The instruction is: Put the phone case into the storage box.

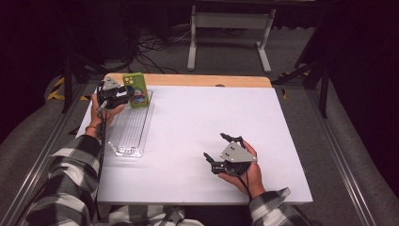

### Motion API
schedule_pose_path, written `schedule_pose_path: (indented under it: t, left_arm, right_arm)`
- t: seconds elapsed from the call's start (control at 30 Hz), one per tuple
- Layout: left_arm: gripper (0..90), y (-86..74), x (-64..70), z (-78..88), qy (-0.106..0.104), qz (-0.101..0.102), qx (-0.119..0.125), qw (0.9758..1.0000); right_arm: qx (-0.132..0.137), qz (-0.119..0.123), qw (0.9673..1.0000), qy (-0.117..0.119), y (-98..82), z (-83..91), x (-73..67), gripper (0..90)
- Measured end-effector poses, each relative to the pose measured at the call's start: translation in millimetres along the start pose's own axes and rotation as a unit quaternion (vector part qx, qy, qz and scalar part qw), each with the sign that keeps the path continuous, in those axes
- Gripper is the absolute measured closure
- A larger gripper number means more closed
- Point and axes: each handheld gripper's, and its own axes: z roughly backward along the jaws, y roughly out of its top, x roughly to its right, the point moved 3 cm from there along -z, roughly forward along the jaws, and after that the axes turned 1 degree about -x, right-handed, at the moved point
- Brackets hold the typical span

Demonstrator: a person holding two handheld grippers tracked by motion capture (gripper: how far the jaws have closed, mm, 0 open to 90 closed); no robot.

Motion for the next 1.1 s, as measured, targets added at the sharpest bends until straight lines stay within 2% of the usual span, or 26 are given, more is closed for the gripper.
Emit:
schedule_pose_path:
  t: [0.23, 0.47, 0.87, 1.1]
  left_arm:
    - [62.4, -0.5, -0.2, -1.2, 0.007, 0.001, -0.003, 1.0]
    - [60.7, -1.3, -1.4, -1.7, 0.018, -0.001, -0.008, 0.9998]
    - [63.3, -1.6, -0.8, -0.5, 0.015, 0.008, -0.004, 0.9999]
    - [62.8, 0.1, 1.7, 6.7, 0.009, 0.01, 0.005, 0.9999]
  right_arm:
    - [0.001, -0.002, 1.0, 0.001, 0.2, 0.0, 0.2, 17.2]
    - [0.0, -0.001, 1.0, 0.001, 0.1, -0.2, 0.2, 17.0]
    - [0.001, -0.001, 1.0, 0.001, 0.4, -0.1, -0.1, 17.1]
    - [0.003, -0.001, 1.0, 0.001, 1.2, 0.6, -0.2, 17.1]
